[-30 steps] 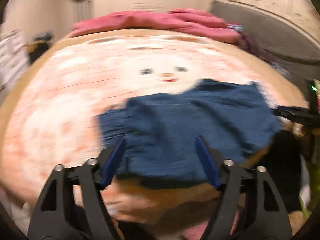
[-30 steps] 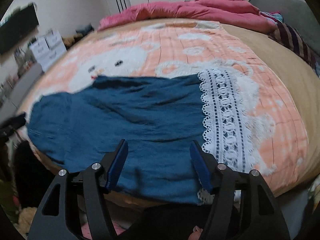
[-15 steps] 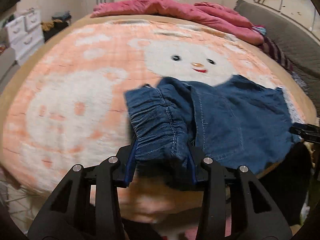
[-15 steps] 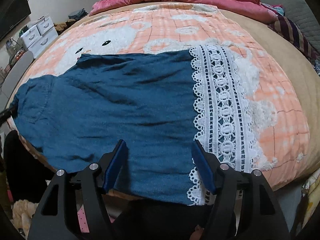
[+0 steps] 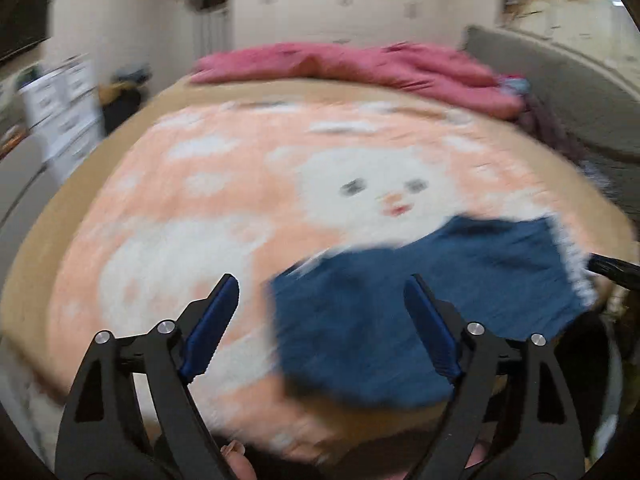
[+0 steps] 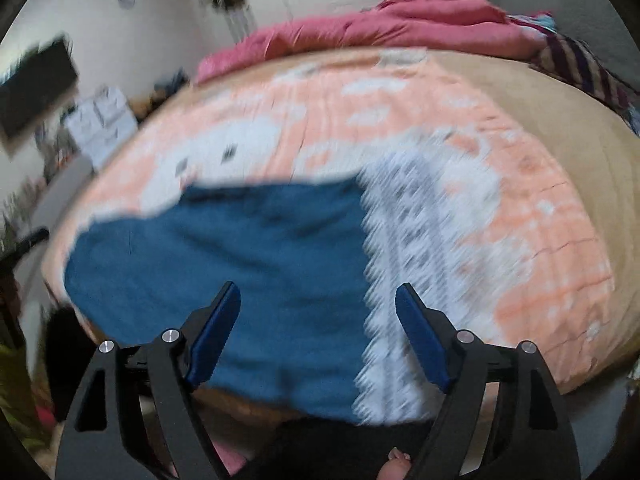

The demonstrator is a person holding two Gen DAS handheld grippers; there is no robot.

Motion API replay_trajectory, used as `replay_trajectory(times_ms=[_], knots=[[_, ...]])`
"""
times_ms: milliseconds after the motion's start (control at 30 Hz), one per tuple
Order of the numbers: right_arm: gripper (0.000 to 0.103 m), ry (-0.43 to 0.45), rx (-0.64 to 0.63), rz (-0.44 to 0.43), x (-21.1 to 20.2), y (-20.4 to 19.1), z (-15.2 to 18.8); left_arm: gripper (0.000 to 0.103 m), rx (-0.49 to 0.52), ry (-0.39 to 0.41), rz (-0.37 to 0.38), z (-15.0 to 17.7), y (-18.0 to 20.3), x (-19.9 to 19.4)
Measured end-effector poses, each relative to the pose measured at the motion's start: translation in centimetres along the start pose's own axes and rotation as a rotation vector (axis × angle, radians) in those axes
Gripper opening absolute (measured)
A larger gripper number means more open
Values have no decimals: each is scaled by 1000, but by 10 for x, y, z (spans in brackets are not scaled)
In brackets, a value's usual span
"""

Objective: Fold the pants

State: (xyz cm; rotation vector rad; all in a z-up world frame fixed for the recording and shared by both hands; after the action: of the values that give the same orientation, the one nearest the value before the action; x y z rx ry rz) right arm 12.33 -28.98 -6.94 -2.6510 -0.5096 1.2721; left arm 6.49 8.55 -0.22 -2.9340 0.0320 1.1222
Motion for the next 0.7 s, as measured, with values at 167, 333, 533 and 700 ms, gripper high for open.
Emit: replay_trajectory(times_ms=[167, 333, 533, 700], knots=[[79, 32, 99, 34, 9, 38, -44, 78, 113, -76, 189, -36, 86, 69], [79, -5, 94, 13, 30, 51, -63, 75, 242, -213, 263, -42, 145, 138], [79, -61, 117, 1, 60, 69, -72, 70, 309, -318, 285, -33, 155, 197], [73, -96, 169, -82, 84, 75, -80, 63, 217, -369, 375, -28, 150, 223]])
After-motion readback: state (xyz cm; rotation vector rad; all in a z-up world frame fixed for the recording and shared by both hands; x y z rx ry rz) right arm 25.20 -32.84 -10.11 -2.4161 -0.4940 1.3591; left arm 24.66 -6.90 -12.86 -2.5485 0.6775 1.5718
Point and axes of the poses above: each gripper's, at about its wrist camera, not at the fingertips, and x roughly the way its jaws point, y to its right, z to its underside, the point moved 7 cm from there along x, roughly the way its jaws point, and after that the axes turned 4 degrees about x, right-handed, at the moved point
